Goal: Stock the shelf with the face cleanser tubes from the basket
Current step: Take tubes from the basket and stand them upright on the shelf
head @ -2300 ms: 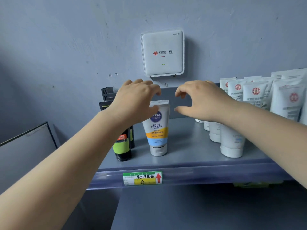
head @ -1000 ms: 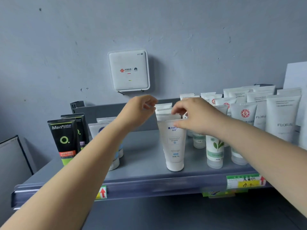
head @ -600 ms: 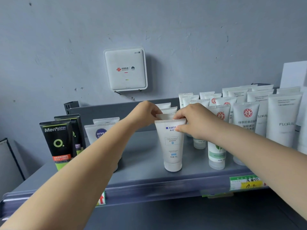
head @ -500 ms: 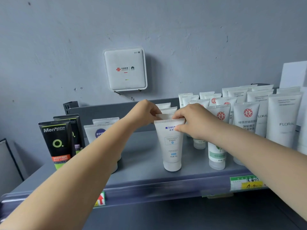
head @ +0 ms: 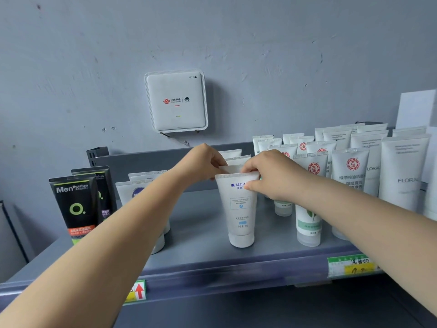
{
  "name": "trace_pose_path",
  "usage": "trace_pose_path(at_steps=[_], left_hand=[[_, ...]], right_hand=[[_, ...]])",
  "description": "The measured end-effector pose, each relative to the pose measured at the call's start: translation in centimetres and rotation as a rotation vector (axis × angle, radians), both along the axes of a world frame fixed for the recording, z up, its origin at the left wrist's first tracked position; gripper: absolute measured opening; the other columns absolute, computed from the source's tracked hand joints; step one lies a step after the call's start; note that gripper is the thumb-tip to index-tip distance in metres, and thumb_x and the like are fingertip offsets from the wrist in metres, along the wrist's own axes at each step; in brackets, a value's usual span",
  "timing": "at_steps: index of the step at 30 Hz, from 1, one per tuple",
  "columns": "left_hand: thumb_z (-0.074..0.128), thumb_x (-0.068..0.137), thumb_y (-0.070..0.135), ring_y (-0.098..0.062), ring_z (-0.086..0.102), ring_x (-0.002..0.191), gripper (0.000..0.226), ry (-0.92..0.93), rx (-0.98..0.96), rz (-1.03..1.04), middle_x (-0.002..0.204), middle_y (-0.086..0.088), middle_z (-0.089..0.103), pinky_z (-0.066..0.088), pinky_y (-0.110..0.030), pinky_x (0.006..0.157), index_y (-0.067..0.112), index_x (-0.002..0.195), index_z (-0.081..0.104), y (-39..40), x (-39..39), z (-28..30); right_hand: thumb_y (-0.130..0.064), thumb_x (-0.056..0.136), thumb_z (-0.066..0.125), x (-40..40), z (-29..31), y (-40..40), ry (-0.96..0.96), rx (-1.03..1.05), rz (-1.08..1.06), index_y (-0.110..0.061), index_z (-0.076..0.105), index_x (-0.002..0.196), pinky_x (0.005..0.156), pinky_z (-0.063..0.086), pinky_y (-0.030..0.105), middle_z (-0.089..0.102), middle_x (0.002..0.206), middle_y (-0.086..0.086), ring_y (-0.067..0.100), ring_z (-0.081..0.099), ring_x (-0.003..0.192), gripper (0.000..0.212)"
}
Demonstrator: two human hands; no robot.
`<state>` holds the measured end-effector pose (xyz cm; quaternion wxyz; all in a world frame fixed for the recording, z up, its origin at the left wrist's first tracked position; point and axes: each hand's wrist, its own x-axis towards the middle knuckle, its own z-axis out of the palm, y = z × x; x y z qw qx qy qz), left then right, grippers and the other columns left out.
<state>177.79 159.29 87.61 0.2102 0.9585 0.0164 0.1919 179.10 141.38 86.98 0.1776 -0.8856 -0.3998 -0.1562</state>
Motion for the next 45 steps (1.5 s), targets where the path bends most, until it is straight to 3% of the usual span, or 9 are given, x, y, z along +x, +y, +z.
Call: trace_pose_path(at_steps=[11,13,17,22,25,28,32,41,45], left_hand=[[0.074,0.077,0.021,-0.016,0.057,0.067,0.011,-0.001,0.010,0.016,0.083,-0.016,0.073,0.045,-0.025,0.066,0.014,0.084,0.073,0.1,-0.2,-0.1],[0.073,0.077,0.026,-0.016,0.057,0.067,0.012,-0.017,-0.001,0.023,0.078,-0.012,0.072,0.044,-0.025,0.065,0.015,0.081,0.074,0.2,-0.4,0.3],[0.070,0.080,0.026,-0.015,0.054,0.062,0.008,-0.057,-0.007,0.063,0.061,-0.004,0.064,0.036,-0.019,0.048,0.020,0.075,0.071,0.6,-0.6,1.9],[0.072,0.079,0.025,-0.013,0.057,0.065,0.008,-0.046,0.023,0.040,0.071,-0.006,0.069,0.041,-0.022,0.058,0.017,0.081,0.073,-0.2,-0.2,2.7],[0.076,0.075,0.027,-0.004,0.057,0.063,0.011,0.013,0.073,0.004,0.072,0.008,0.068,0.043,-0.017,0.061,0.019,0.083,0.073,-1.1,0.3,2.6],[0.077,0.075,0.027,0.002,0.054,0.059,0.013,0.092,0.123,-0.010,0.069,0.013,0.066,0.040,-0.007,0.053,0.019,0.085,0.074,-1.4,1.0,2.2],[0.075,0.076,0.017,-0.001,0.054,0.057,0.012,0.092,0.191,-0.010,0.067,0.007,0.067,0.039,-0.006,0.051,0.013,0.087,0.076,-1.3,1.5,2.0],[0.079,0.072,0.016,0.011,0.051,0.041,0.014,0.062,0.154,-0.001,0.066,0.004,0.065,0.035,-0.002,0.045,0.011,0.085,0.075,-0.7,2.9,1.7],[0.081,0.070,0.019,0.007,0.052,0.043,0.018,0.065,0.152,0.006,0.062,0.011,0.062,0.036,-0.002,0.046,0.012,0.086,0.074,-0.7,3.4,1.7]], right_hand=[[-0.026,0.082,0.066,0.0,1.0,-0.6,-0.036,0.011,0.059,-0.015,0.065,0.114,0.089,0.045,0.025,0.065,0.113,0.000,0.015,0.058,0.105,0.033],[-0.022,0.080,0.068,0.1,2.2,-1.2,-0.048,0.103,0.075,-0.013,0.066,0.112,0.088,0.045,0.021,0.068,0.104,0.000,0.013,0.062,0.098,0.033],[-0.019,0.077,0.073,0.4,5.3,-2.4,-0.048,0.247,0.113,-0.011,0.071,0.101,0.068,0.041,0.006,0.067,0.086,-0.001,0.004,0.057,0.071,0.025],[-0.018,0.078,0.072,2.2,7.4,-3.2,-0.075,0.188,0.048,-0.013,0.072,0.100,0.072,0.045,0.016,0.061,0.080,-0.007,0.006,0.058,0.073,0.022],[-0.016,0.078,0.072,3.6,7.4,-3.2,-0.054,0.088,0.011,-0.012,0.071,0.100,0.082,0.051,0.026,0.060,0.078,-0.007,0.015,0.064,0.084,0.023],[-0.016,0.078,0.071,4.8,7.5,-3.4,-0.059,0.011,-0.013,-0.012,0.071,0.101,0.084,0.050,0.025,0.060,0.078,-0.007,0.013,0.062,0.085,0.023],[-0.015,0.077,0.071,6.1,7.4,-3.5,-0.059,-0.006,-0.020,-0.012,0.071,0.101,0.082,0.049,0.024,0.061,0.079,-0.006,0.014,0.062,0.083,0.023],[-0.015,0.077,0.073,7.9,6.9,-2.8,-0.087,-0.050,-0.012,-0.012,0.070,0.104,0.082,0.046,0.022,0.061,0.085,-0.003,0.011,0.057,0.082,0.027],[-0.015,0.077,0.072,8.3,6.8,-2.4,-0.091,-0.073,0.005,-0.011,0.070,0.104,0.082,0.048,0.024,0.065,0.088,-0.001,0.012,0.058,0.082,0.027]])
